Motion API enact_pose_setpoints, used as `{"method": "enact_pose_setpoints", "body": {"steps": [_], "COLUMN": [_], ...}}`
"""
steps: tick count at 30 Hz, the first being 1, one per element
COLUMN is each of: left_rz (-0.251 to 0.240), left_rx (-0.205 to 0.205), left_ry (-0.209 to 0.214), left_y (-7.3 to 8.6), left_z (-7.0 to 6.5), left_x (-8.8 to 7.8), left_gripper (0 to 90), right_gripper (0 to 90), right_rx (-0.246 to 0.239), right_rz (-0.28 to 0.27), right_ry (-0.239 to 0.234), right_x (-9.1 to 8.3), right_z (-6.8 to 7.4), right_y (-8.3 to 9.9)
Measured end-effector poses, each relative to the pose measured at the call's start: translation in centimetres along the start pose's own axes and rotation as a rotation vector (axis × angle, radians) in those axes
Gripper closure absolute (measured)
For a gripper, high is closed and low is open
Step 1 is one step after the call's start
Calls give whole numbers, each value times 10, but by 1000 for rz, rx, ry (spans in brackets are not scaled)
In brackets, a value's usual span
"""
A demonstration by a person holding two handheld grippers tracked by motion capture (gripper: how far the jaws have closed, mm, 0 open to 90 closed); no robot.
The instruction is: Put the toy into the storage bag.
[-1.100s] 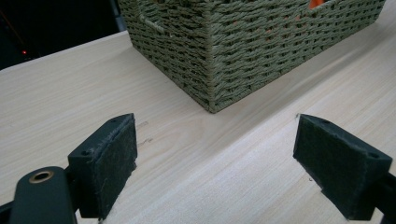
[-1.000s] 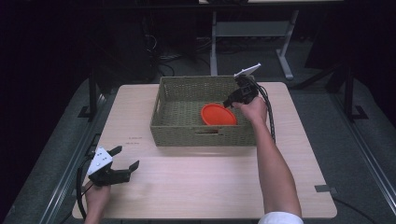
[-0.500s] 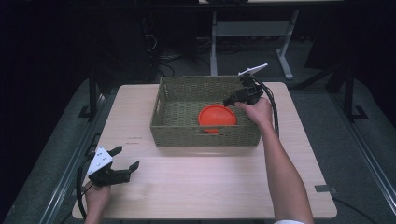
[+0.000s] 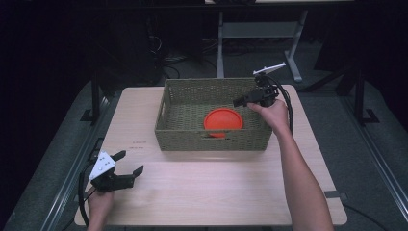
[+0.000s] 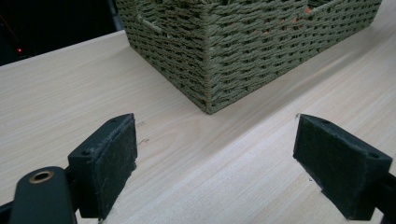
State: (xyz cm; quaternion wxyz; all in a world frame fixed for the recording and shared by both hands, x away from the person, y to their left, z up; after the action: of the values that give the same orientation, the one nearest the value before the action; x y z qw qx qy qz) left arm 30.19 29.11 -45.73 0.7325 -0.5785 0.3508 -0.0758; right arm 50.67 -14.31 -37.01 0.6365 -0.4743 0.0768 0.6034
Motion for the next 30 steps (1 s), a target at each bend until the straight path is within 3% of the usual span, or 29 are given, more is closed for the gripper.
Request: {"method": "enact_pose_setpoints", "body": {"steps": [10,30], "left_rz": [1,8], "left_rx": [1,7], "left_ry": [-4,7], "left_y": [0,-1], "left_z": [0,-3], "left_x": [0,2], "left_gripper": [130,130], "right_gripper": [358,283], "right_rx": [4,-42], "right_rz": [-15,-36], "right_ry": [-16,-45], "right_x": [-8,-26], "right_z": [-1,13], "right_y": [1,4]}}
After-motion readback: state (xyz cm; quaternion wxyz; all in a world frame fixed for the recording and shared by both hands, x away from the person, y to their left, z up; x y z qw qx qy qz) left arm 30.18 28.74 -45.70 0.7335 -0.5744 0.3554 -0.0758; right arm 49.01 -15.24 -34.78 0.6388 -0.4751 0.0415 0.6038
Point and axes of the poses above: each handheld gripper's, and its own axes: x roughly forward along the jaws, y roughly out of its underside, z roughly to its left, the point moved 5 cm from there along x, roughly forward along the jaws
